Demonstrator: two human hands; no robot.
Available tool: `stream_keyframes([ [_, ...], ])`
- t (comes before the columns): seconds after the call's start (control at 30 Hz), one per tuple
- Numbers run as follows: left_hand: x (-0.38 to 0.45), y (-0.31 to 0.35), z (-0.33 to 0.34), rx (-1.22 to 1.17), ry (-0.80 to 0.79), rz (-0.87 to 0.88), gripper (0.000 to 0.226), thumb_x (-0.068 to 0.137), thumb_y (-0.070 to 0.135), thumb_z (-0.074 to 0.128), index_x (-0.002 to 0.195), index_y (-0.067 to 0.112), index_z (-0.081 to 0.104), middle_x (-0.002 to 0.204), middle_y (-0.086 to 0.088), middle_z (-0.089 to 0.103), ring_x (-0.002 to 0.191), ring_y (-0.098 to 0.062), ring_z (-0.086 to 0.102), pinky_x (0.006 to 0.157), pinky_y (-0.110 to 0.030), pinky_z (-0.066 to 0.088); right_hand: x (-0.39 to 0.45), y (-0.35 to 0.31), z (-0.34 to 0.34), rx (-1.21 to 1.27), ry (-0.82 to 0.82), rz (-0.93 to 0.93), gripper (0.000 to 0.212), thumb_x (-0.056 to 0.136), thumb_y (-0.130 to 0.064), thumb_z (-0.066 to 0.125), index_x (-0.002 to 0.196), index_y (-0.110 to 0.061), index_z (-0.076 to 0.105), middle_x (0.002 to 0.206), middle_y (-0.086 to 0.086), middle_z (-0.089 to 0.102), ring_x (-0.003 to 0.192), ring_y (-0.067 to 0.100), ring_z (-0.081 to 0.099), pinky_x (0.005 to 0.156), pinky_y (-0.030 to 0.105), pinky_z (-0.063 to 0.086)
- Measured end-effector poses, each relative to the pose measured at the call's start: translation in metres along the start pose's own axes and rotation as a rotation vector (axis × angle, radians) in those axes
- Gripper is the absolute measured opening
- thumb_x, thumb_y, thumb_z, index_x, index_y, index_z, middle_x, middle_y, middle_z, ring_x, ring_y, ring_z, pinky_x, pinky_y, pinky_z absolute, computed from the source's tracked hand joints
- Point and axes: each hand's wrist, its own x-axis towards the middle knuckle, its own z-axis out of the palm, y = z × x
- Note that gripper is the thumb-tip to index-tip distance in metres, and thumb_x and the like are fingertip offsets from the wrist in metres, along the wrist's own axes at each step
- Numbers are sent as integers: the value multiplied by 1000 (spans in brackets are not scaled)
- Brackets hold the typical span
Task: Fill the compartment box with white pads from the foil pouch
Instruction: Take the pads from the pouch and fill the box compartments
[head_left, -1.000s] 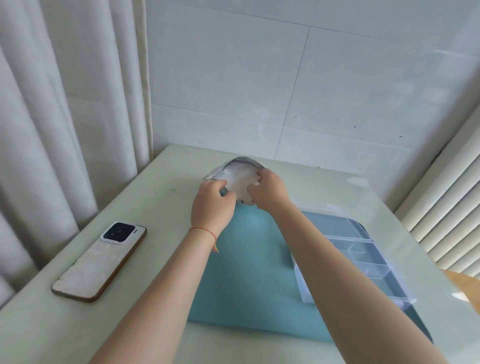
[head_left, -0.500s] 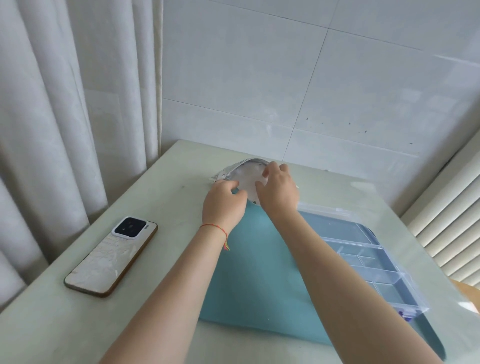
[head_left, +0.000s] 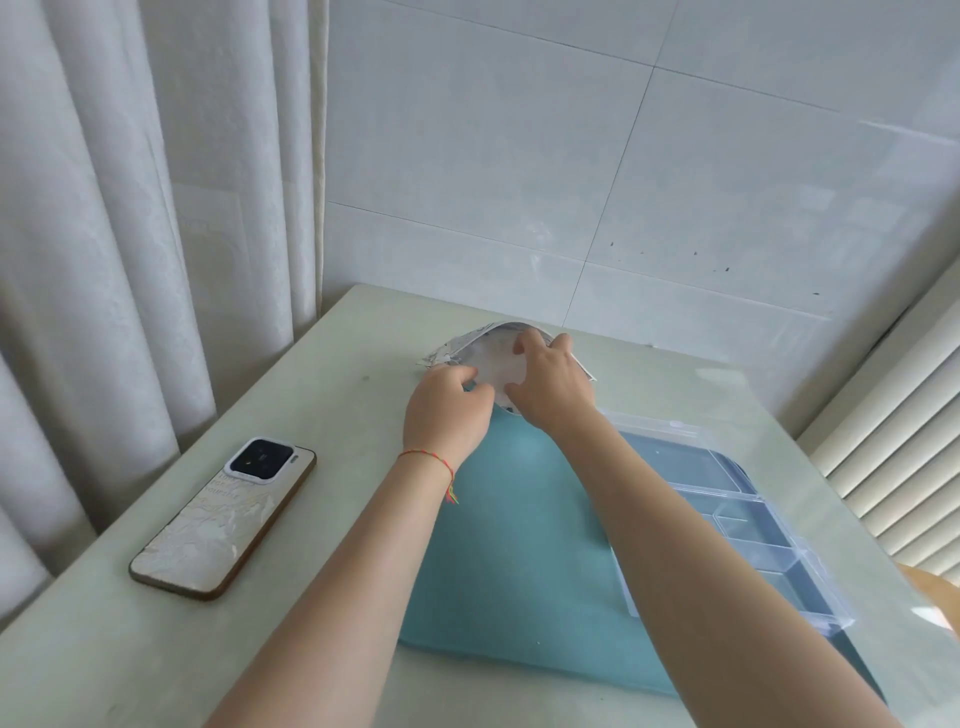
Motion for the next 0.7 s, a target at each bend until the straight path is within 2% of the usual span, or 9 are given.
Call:
stream_keyframes([
  [0.1,0,0,0,-11,4,19,9,87,23,48,90,24,56,109,-3,60,93,-23,51,80,-28,40,0,1,-2,-16,-13,13,33,90,-20,60,121,-17,49,119,10,40,77,29,54,65,33,43],
  [0.23,-1,-1,-2,13,-4,16,13,86,18,49,84,16,61,93,-2,51,81,-24,44,70,-29,36,-2,7,-10,61,17,22,25,92,-19,53,115,-15,59,117,9,45,81,30,57,68,30,42],
  [0.3,-1,-1,-1,56,-11,8,16,84,15,49,80,3,59,91,-23,48,78,-37,47,65,-35,40,-4,14,-18,164,57,0,20,90,-18,56,108,-12,62,109,8,49,80,26,52,65,28,37],
  [0.33,-3,1,-2,71,-21,-7,21,84,15,49,90,-2,60,100,-30,50,86,-41,52,71,-39,45,-6,17,-23,225,75,-4,17,88,-17,58,103,-11,63,104,8,53,79,23,50,61,28,35],
  [0.4,-5,3,-4,44,-12,-31,20,86,19,50,95,7,63,107,-25,56,94,-37,57,83,-42,48,-13,23,-37,397,86,13,11,87,-16,62,96,-11,64,94,7,63,76,20,51,57,25,37],
  [0.47,-9,11,-6,-67,24,-22,20,86,23,48,79,5,50,84,-20,55,77,-38,52,72,-41,49,-26,31,-52,619,61,54,7,86,-14,66,93,-12,66,85,4,67,69,15,54,56,22,39],
  [0.5,-10,17,-6,-171,30,-33,25,86,26,49,80,4,57,75,-15,53,69,-35,51,64,-38,47,-34,37,-59,714,40,70,5,86,-13,68,91,-12,67,80,1,68,64,13,54,55,21,39],
  [0.6,-22,37,-8,-473,-162,-95,28,95,35,52,96,12,67,83,-4,65,69,-19,66,53,-28,49,-57,54,-74,919,-51,48,2,86,-11,70,85,-10,69,70,0,68,61,13,55,57,24,40],
  [0.7,-36,51,3,-559,-382,-53,34,94,33,61,107,2,66,87,-7,63,68,-19,68,52,-26,50,-73,73,-77,1015,-99,42,5,86,-11,71,86,-7,68,71,1,69,62,14,58,60,27,43],
])
